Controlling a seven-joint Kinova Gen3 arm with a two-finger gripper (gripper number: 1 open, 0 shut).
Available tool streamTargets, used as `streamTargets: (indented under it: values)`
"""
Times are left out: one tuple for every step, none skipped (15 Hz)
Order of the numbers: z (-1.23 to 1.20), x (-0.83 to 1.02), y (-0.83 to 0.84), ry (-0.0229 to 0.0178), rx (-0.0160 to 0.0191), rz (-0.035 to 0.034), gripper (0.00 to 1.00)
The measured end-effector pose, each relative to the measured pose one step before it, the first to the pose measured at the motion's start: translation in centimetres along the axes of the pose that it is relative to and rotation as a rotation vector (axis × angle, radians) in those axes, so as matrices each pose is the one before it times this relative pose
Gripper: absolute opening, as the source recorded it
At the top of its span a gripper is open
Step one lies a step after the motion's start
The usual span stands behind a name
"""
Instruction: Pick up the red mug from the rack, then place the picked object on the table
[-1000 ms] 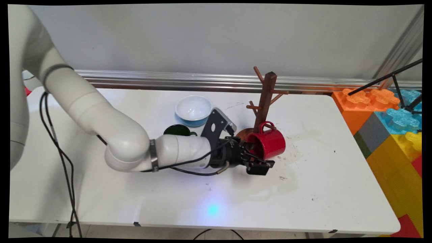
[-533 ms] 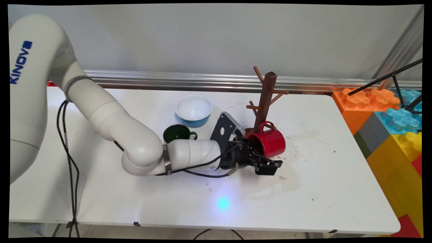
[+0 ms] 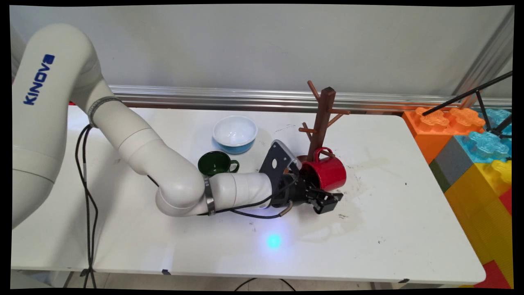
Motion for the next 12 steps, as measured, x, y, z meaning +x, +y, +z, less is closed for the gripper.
streamTargets:
  values:
    - [0.100, -0.011, 0.000, 0.00251, 0.00110, 0.00447, 0.00]
    - [0.057, 0.003, -0.011, 0.00234, 0.00195, 0.00273, 0.00]
    - [0.048, 0.015, 0.015, 0.00182, 0.00059, 0.00209, 0.00]
    - [0.020, 0.015, 0.022, 0.00185, 0.00050, 0.00173, 0.00]
    - [0.013, 0.009, 0.012, 0.00141, 0.00077, 0.00110, 0.00]
    - [0.002, 0.017, 0.026, 0.00173, 0.00001, 0.00126, 0.00]
    - [-0.007, 0.019, 0.026, 0.00152, 0.00002, 0.00089, 0.00]
    - [-0.040, 0.038, 0.067, 0.00241, -0.00020, 0.00116, 0.00]
    - [-0.041, 0.026, 0.055, 0.00164, -0.00030, 0.00114, 0.00]
    - [-0.052, 0.053, 0.078, 0.00269, -0.00130, 0.00175, 0.00]
    - [-0.065, 0.052, 0.063, 0.00269, -0.00140, 0.00170, 0.00]
    - [-0.043, 0.042, 0.047, 0.00194, -0.00128, 0.00137, 0.00]
